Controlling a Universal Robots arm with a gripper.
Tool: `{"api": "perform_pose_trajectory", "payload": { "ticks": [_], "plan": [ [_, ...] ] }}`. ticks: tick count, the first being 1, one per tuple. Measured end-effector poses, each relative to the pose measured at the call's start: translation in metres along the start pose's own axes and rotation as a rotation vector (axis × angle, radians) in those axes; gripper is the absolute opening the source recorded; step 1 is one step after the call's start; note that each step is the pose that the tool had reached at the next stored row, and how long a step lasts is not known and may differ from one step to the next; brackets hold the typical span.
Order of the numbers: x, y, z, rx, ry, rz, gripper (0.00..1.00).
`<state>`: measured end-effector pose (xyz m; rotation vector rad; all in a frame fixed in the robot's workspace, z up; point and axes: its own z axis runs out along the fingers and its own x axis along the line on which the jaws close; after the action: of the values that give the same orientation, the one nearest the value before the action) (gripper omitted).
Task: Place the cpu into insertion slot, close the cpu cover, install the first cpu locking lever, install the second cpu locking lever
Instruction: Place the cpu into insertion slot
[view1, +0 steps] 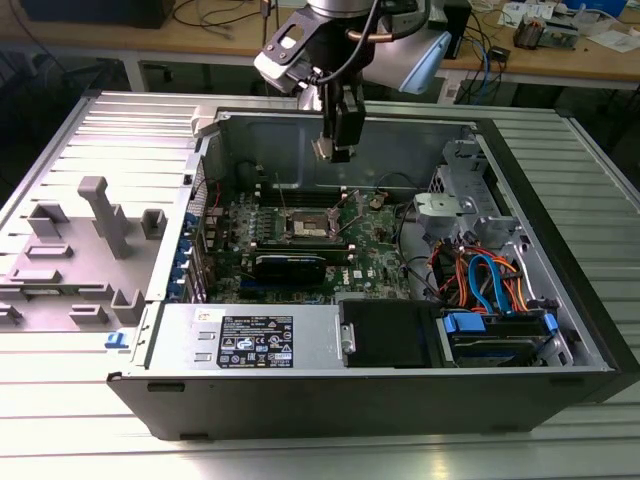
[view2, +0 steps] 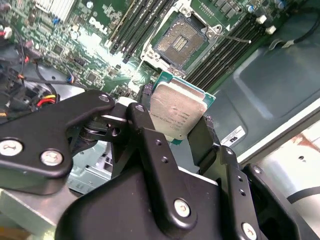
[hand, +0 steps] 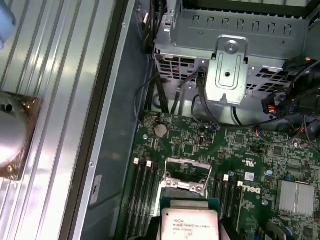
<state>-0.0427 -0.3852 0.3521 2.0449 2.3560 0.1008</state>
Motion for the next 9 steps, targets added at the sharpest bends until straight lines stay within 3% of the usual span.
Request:
{"api": "perform_pose_trajectory", "payload": {
  "ticks": [9],
  "plan": [
    [0.0024, -0.0097, 0.0035, -0.0001, -0.0023, 0.041, 0.55]
  ]
}}
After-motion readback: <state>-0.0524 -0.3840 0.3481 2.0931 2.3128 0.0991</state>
